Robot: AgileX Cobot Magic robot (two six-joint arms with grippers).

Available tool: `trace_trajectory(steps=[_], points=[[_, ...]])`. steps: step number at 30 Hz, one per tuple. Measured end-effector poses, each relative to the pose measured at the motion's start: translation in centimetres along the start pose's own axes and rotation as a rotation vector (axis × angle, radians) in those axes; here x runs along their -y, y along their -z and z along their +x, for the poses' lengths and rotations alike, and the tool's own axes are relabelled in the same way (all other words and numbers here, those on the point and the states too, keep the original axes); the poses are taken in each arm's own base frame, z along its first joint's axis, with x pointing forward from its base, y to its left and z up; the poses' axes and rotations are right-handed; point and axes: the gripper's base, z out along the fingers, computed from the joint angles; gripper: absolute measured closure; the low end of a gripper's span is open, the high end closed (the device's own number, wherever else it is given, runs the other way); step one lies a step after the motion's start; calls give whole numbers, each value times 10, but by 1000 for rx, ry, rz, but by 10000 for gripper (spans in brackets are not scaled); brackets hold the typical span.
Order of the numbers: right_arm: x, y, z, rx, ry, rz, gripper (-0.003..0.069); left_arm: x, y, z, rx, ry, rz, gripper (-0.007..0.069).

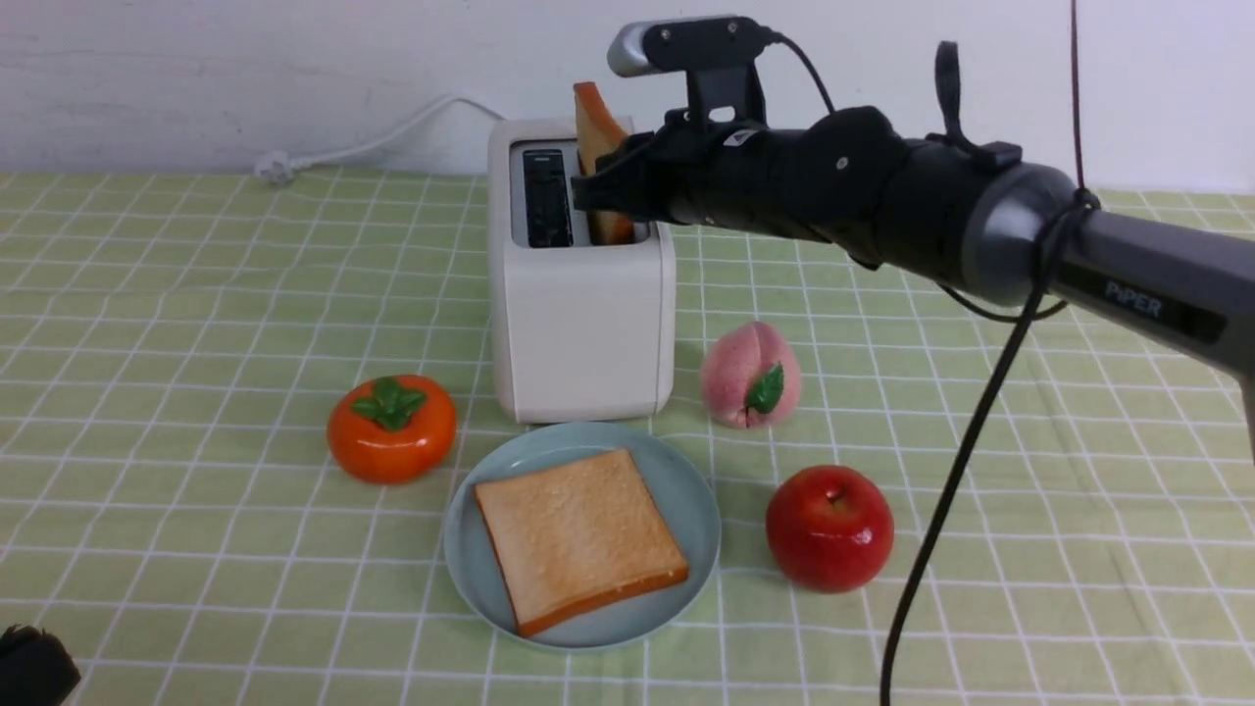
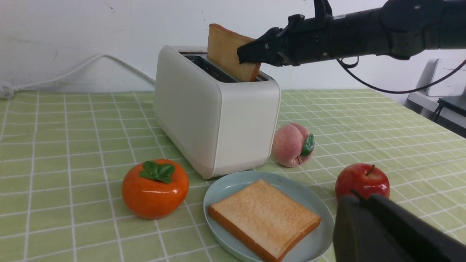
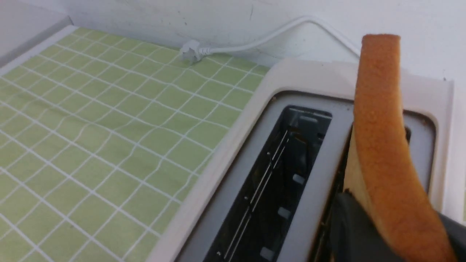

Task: Take toasted bread from bread machine on green coffee tablecloth place on plate.
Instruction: 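Grasp the toast slice in the toaster and pull it up out of the slot with the right gripper, then place the held slice of bread on top of the slice on the plate with the right gripper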

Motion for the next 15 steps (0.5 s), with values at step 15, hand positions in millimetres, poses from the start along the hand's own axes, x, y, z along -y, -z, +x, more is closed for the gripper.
trace_trajectory(steps=[15], points=[[-56,169,-81,-261,100,-379,548,0,0,1,-12,0,0,587]])
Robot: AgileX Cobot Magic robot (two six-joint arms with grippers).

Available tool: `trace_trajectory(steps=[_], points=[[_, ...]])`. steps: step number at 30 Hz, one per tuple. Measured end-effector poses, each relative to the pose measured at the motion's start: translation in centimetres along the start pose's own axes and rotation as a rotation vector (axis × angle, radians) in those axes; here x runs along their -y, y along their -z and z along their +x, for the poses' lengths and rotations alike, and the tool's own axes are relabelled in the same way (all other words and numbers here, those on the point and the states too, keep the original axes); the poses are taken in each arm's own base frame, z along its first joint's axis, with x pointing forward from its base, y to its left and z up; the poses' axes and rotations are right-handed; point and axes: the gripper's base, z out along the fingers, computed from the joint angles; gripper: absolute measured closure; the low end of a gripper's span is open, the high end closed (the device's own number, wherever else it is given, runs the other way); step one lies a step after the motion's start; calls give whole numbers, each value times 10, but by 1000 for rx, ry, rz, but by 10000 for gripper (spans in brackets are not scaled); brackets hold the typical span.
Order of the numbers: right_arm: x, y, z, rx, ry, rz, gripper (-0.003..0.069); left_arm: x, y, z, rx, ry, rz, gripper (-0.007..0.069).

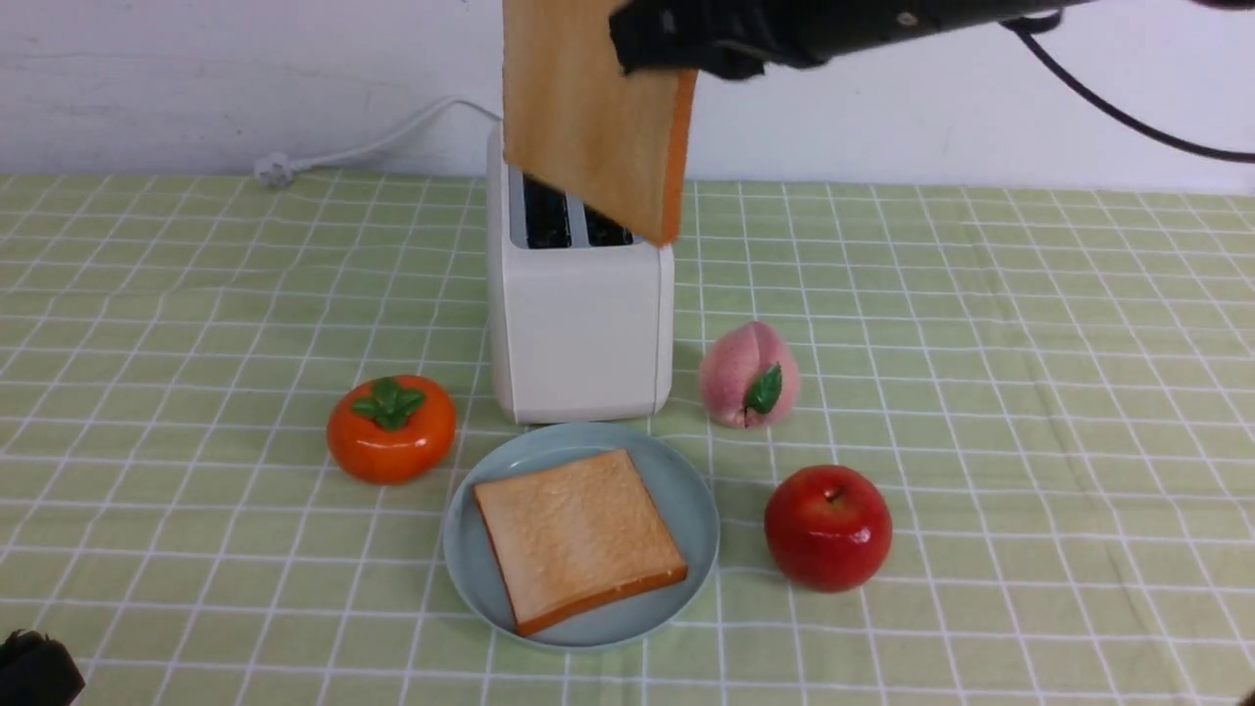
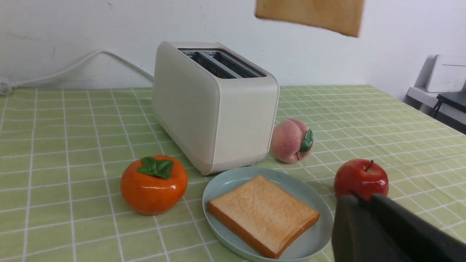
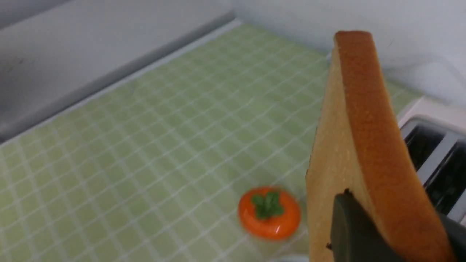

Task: Take toasted bread from bread machine on green coffee tablecloth place on plate.
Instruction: 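Place the held slice of bread on top of the slice on the plate with the right gripper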

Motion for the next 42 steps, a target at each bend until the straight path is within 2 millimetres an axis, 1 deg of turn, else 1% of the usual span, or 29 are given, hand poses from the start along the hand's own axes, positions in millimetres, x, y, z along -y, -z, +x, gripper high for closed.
trace_trajectory(steps=[2,4,6,7,9,15,18,20,22,23,24,28,29,30,31,32,34,36,37,38,39,40,41,42], points=[[0,-5,27,-137,-85,-36,548,0,0,0,-1,0,0,586],[4,-15,49,-221,-162,-50,548,0,0,0,-1,0,0,585],[11,-29,71,-287,-241,-64,548,0,0,0,-1,0,0,585],[15,-39,81,-306,-286,-74,548,0,0,0,-1,0,0,585],[22,-55,90,-306,-326,-87,548,0,0,0,-1,0,0,585],[46,-112,119,-267,-503,-176,548,0,0,0,-1,0,0,585],[59,-132,132,-240,-572,-153,550,0,0,0,-1,0,0,585],[64,-137,136,-233,-585,-134,547,0,0,0,-1,0,0,585],[69,-142,140,-226,-582,-98,503,0,0,0,-1,0,0,585],[70,-142,140,-225,-581,-96,497,0,0,0,-1,0,0,585],[70,-142,141,-230,-566,-87,464,0,0,0,-1,0,0,585],[74,-141,146,-276,-478,-42,239,0,0,0,-1,0,0,580],[74,-139,147,-295,-463,-33,197,0,0,0,-1,0,0,578],[74,-139,147,-299,-459,-31,190,0,0,0,-1,0,0,577],[74,-136,148,-329,-439,-8,153,0,0,0,-1,0,0,575],[73,-131,146,-341,-428,8,143,0,0,0,-1,0,0,574],[71,-118,140,-374,-394,70,145,0,0,0,-1,0,0,573],[66,-97,127,-387,-344,129,178,0,0,0,-1,0,0,571],[64,-94,125,-383,-341,127,183,0,0,0,-1,0,0,571],[56,-69,112,-394,-282,180,232,0,0,0,-1,0,0,569],[50,-54,105,-400,-251,201,264,0,0,0,-1,0,0,569],[48,-50,103,-401,-240,204,270,0,0,0,-1,0,0,568],[39,-27,94,-407,-209,234,319,0,0,0,-1,0,0,568],[35,-21,91,-398,-207,240,327,0,0,0,-1,0,0,568]])
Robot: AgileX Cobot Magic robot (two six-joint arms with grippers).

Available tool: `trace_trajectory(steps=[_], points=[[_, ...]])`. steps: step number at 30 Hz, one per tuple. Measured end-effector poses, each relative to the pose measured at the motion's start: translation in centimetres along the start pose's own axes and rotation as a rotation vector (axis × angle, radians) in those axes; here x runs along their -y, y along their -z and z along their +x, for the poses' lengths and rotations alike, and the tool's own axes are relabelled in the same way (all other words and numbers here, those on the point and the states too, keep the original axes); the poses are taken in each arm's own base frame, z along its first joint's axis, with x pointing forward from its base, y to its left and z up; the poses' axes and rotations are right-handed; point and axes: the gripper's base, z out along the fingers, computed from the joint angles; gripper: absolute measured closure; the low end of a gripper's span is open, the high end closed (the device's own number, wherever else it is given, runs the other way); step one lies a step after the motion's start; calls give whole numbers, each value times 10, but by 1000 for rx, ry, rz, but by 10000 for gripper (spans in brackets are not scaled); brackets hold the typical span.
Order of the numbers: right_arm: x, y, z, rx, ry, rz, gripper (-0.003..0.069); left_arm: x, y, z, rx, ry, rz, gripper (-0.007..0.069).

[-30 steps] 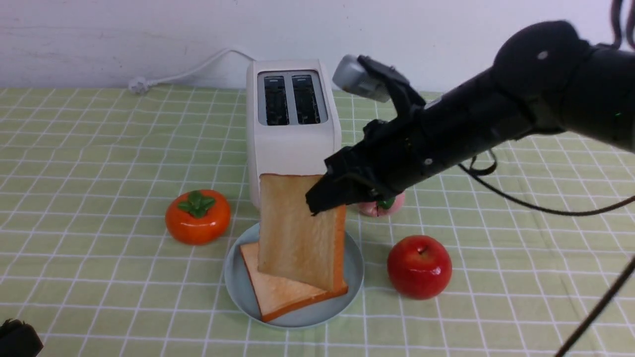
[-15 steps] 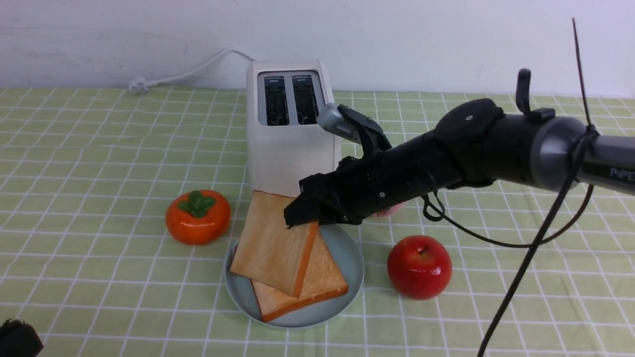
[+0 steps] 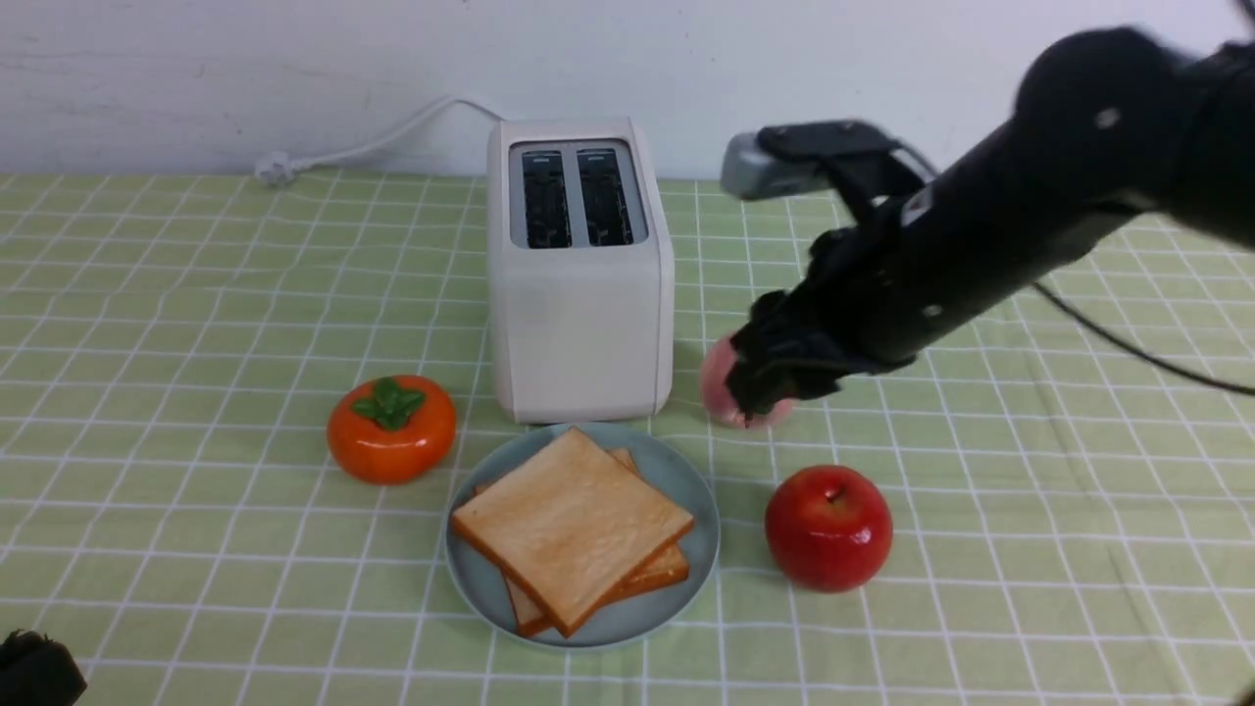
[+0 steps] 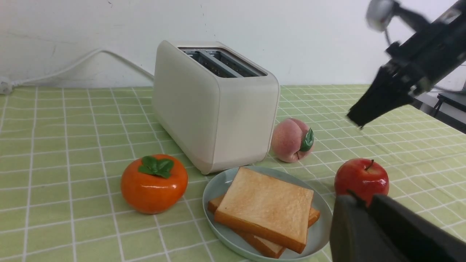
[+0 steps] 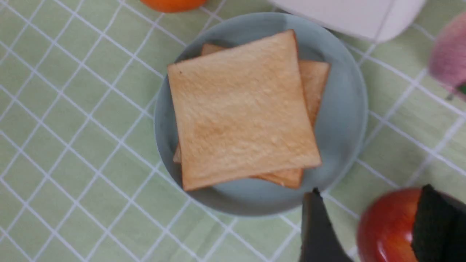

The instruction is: Take toasted bread from bread machine on green coffee tablecloth place on plate.

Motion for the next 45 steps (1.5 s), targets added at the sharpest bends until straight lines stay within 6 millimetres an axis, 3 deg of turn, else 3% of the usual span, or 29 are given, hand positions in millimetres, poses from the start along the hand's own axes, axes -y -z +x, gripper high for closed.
trace_trajectory(steps=[1,2,3,7,11,12,14,15,16,18,23,28,39,45], points=[[-4,29,8,-3,12,43,394,0,0,0,0,0,0,567],[-6,36,9,7,9,48,402,0,0,0,0,0,0,566],[-9,58,19,10,6,79,452,0,0,0,0,0,0,566],[-16,105,62,32,-38,129,562,0,0,0,-1,0,0,565],[-24,143,117,113,-70,133,604,0,0,0,-1,0,0,571],[-24,145,120,117,-72,132,605,0,0,0,-1,0,0,573],[-27,163,158,202,-115,120,610,0,0,0,-1,0,0,627],[-27,162,162,204,-121,119,611,0,0,0,-1,0,0,627],[-29,174,185,273,-158,103,612,0,0,0,-1,0,0,638],[-30,182,212,350,-194,85,613,0,0,0,-1,0,0,638],[-24,192,271,543,-233,105,614,0,0,0,-1,0,0,638],[-18,194,293,674,-225,130,614,0,0,0,-1,0,0,638],[-9,174,299,670,-215,167,597,0,0,0,-3,0,0,638],[-6,173,300,660,-205,200,588,0,0,0,-3,0,0,638]])
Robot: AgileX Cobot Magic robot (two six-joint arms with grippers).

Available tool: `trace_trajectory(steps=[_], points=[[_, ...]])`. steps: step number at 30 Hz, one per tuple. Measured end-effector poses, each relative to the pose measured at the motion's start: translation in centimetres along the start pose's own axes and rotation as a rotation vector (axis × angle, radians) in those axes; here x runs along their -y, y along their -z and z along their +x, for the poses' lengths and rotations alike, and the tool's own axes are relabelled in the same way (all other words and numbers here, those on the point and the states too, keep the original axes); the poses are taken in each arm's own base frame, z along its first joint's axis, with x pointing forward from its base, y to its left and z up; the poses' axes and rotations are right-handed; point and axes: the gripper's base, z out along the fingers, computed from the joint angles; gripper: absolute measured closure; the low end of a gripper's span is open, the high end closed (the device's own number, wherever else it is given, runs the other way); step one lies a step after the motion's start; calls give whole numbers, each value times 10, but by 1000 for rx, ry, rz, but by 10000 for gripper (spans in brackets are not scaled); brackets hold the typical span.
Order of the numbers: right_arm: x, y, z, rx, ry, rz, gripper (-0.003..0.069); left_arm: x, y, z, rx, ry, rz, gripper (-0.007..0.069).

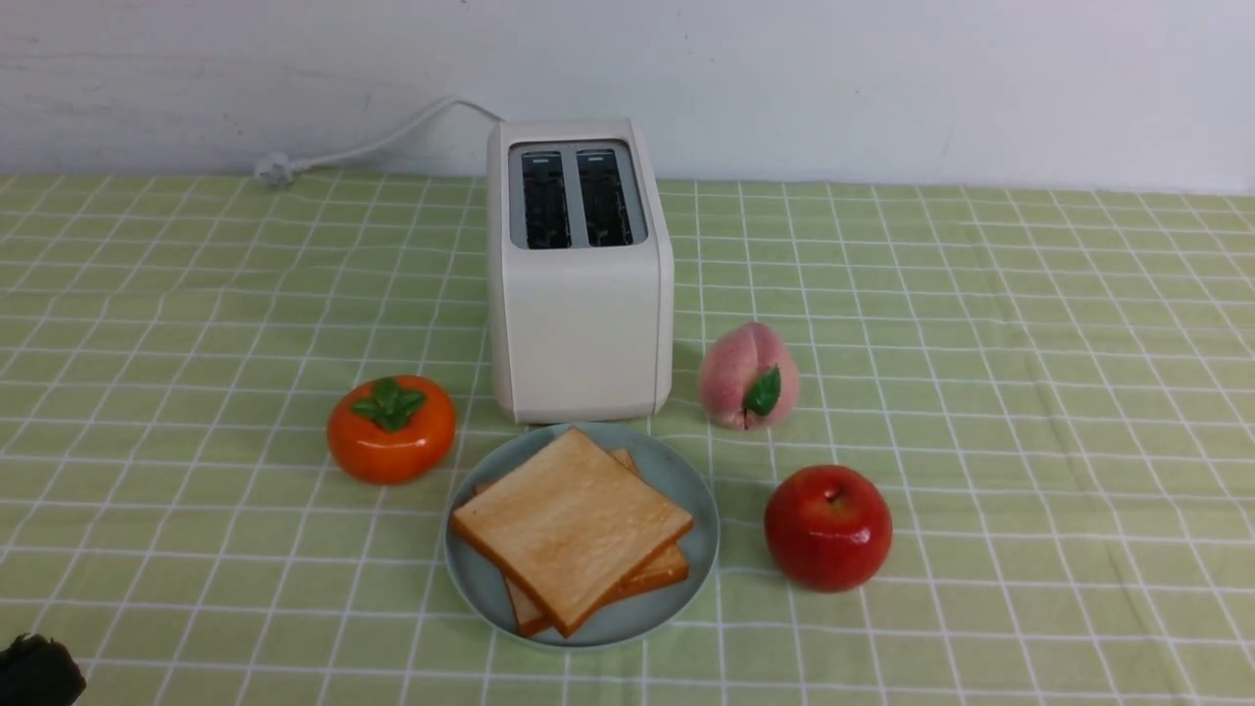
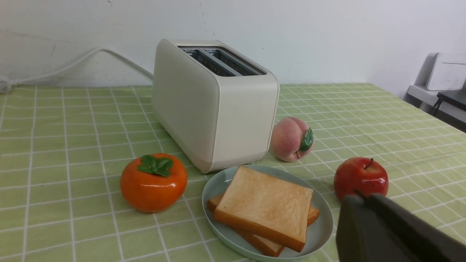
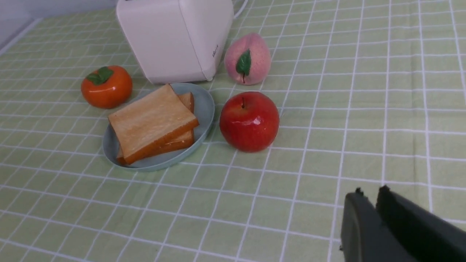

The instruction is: Take toasted bread from bread machine on green coffee tablecloth place on plate.

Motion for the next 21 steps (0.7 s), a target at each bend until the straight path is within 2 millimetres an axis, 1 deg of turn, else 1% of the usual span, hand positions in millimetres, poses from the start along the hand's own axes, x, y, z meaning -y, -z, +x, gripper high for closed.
trace_trajectory(steps=[4,5,6,7,9,13,17,21], points=[[4,-7,1,64,39,36,601,0,0,0,-1,0,0,638],[8,-15,8,106,46,67,637,0,0,0,-1,0,0,638],[8,-15,7,118,45,69,637,0,0,0,-1,0,0,638],[12,-28,17,152,36,109,670,0,0,0,-1,0,0,638],[21,-45,35,174,-1,169,679,0,0,0,-1,0,0,638],[36,-65,65,221,-41,245,679,0,0,0,-2,0,0,638],[46,-75,86,252,-38,279,679,0,0,0,-4,0,0,638],[46,-75,85,271,-20,285,679,0,0,0,-5,0,0,638]])
